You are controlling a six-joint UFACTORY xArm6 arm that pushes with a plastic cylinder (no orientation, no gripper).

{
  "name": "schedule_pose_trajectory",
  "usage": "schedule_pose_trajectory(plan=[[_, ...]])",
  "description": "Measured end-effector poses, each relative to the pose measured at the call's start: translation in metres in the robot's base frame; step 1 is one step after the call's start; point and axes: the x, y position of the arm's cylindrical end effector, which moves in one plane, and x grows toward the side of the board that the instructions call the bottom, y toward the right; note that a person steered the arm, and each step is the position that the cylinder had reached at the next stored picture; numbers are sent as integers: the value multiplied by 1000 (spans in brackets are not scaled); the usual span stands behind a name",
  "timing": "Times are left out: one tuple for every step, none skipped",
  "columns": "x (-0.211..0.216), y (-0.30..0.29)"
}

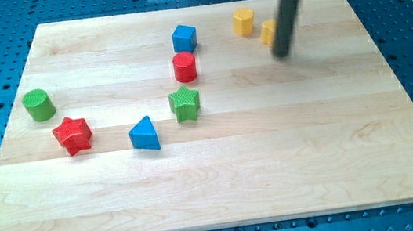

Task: Move yellow blocks diagonal to each other

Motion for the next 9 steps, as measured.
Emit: schedule_pose_trajectory(plan=[[-10, -1], [-33, 53], [-49, 98], [-13, 116], [-11, 198], [-11, 244], [-10, 244], [-34, 233], [-65, 193]])
